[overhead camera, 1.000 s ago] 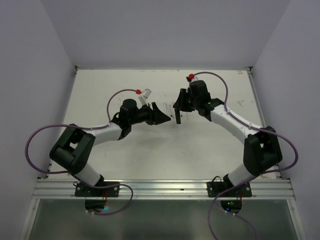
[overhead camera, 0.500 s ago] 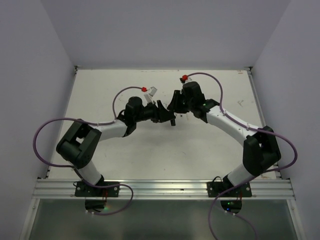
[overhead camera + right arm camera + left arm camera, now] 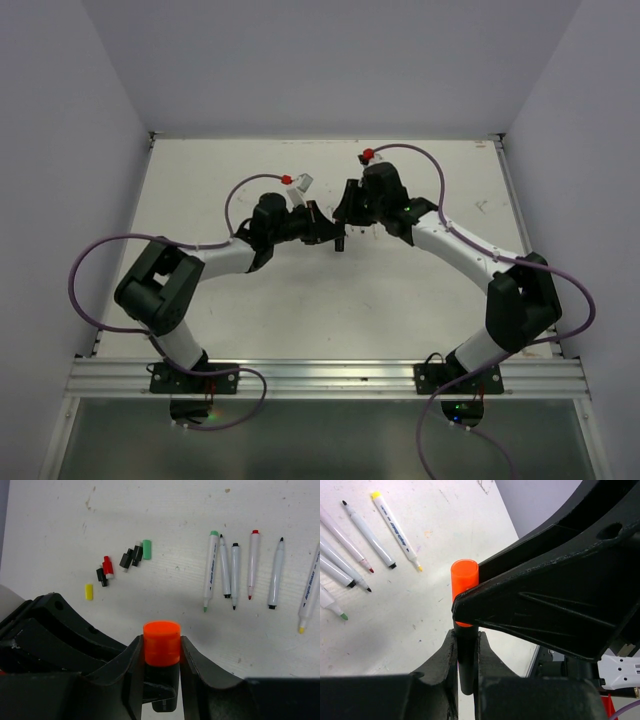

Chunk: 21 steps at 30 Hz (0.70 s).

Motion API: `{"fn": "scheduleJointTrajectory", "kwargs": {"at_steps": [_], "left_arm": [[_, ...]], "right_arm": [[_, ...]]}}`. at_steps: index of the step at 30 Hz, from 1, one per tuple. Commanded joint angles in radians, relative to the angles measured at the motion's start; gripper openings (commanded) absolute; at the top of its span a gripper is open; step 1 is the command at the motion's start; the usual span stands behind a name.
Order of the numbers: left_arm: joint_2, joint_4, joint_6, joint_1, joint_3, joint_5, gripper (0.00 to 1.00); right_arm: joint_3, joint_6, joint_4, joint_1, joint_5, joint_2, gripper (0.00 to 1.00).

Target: Open the pen caps

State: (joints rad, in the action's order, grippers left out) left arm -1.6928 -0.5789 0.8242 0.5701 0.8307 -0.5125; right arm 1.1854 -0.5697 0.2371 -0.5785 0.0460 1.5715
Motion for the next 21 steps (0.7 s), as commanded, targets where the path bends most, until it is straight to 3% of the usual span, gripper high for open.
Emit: {"fn": "scheduleJointTrajectory", "kwargs": {"at_steps": [1,2,4,5,7,14,18,21], "left_arm": [[0.001,-0.044,-0.014,0.005,0.038,-0.007,0.0],[0.004,-0.044,-0.016,0.001,0.03,-0.008,0.0],[0.015,-0.053,-0.01,-0.007,0.016,-0.007,0.0],[0.025,-0.059,-0.005,-0.018,0.009,-0.011,0.0],[0.038,-0.082,0.01,-0.044,-0.015,-0.037,0.0],[0.033,-0.301,0.154,-0.165,-0.116,-0.196,0.0],[0.012,-0.436,0.24,-0.203,-0.142,-0.28,0.0],[-0.005,-0.645,0.366,-0.205,-0.179,-0.317,0.0]], "right_arm": [[0.062,0.005,0.028,-0.011,0.012,-0.022,0.19],[0.068,0.016,0.045,-0.009,0.008,-0.028,0.33],[0.079,0.043,0.068,-0.004,-0.011,-0.041,0.42],[0.079,0.053,0.08,0.0,-0.011,-0.047,0.55],[0.069,0.068,0.087,0.023,-0.005,-0.073,0.71],[-0.004,0.134,0.03,0.092,0.214,-0.12,0.73],[-0.099,0.137,-0.136,0.092,0.446,-0.133,0.71],[-0.148,0.114,-0.238,0.089,0.586,-0.113,0.65]]}}
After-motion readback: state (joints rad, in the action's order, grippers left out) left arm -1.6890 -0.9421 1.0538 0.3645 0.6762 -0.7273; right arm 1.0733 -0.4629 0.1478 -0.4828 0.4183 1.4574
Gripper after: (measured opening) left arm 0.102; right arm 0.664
